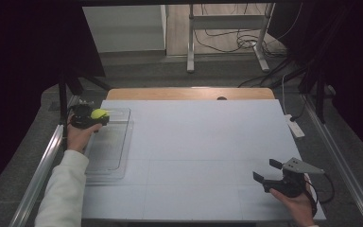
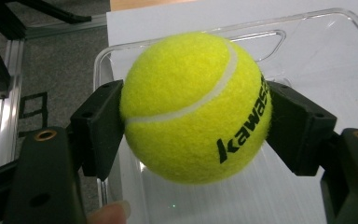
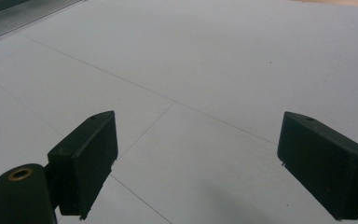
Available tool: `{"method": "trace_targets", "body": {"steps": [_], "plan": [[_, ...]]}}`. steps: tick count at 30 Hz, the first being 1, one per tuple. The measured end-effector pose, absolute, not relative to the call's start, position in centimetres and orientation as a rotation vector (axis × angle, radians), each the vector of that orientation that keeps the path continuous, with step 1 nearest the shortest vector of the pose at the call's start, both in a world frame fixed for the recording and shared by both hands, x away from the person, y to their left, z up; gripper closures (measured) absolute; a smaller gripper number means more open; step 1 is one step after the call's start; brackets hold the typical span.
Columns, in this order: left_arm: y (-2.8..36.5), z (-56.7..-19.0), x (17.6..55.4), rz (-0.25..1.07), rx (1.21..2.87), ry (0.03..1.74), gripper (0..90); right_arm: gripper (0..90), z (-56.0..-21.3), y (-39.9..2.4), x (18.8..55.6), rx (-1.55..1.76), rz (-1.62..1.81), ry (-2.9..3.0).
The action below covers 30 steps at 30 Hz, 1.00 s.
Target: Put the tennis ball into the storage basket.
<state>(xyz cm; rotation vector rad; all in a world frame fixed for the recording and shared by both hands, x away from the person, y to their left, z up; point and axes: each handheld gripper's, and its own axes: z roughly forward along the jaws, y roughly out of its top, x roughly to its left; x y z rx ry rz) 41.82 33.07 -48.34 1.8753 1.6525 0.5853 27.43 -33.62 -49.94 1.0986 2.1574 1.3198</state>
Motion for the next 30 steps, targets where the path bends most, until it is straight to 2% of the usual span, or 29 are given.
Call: {"method": "trace_targets", "body": {"steps": [30], "plan": [[32.81, -48.91, 42.04, 0.577, 1.911, 1.67, 26.2, 12.1, -49.95, -33.54, 27.45, 1.098, 1.317, 2.159]]}}
